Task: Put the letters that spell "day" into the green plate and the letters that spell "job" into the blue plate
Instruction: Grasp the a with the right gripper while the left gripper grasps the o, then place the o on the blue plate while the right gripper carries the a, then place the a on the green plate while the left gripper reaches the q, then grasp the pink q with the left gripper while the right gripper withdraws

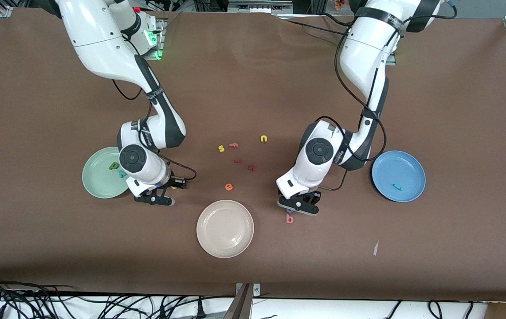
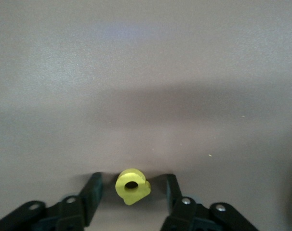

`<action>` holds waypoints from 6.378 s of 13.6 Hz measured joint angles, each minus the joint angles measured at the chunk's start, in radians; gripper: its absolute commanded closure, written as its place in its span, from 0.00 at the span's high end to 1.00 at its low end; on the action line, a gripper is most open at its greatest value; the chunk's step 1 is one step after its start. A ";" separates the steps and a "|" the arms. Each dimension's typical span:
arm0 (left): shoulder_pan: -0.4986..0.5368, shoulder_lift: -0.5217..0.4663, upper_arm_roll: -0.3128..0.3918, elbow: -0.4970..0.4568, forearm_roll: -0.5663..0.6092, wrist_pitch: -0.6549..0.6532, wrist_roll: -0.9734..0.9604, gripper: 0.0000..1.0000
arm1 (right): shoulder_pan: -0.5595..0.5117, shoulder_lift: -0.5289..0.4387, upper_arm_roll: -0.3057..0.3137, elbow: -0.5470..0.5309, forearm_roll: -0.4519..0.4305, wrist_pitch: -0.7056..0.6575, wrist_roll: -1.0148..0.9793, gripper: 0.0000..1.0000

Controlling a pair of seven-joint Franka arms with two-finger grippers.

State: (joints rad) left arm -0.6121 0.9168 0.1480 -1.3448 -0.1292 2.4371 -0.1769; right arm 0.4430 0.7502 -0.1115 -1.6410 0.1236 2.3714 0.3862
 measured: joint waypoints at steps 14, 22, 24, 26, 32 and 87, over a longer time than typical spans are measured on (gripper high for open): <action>-0.023 0.117 0.030 0.130 0.000 -0.001 -0.056 0.52 | -0.003 -0.002 0.005 0.029 0.039 -0.048 -0.013 0.13; -0.025 0.117 0.036 0.140 0.000 -0.001 -0.058 0.12 | -0.010 -0.119 -0.084 0.067 0.025 -0.329 -0.150 0.13; -0.024 0.117 0.037 0.140 0.000 -0.003 -0.058 0.12 | -0.010 -0.170 -0.105 0.012 -0.032 -0.342 -0.172 0.13; -0.020 0.113 0.046 0.148 0.000 -0.041 -0.058 0.12 | -0.011 -0.221 -0.132 -0.058 -0.055 -0.341 -0.202 0.13; 0.169 -0.025 -0.004 0.145 0.000 -0.300 -0.031 0.14 | -0.014 -0.268 -0.221 -0.278 -0.060 -0.109 -0.393 0.24; 0.059 0.128 -0.048 0.118 -0.128 0.201 -0.117 0.61 | -0.054 -0.465 -0.006 0.258 -0.224 -0.857 -0.416 1.00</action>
State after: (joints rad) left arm -0.5534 1.0445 0.1001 -1.2270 -0.2570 2.6380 -0.2938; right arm 0.3887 0.2854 -0.1180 -1.3828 -0.1004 1.5148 -0.0301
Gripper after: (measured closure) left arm 0.383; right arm 0.000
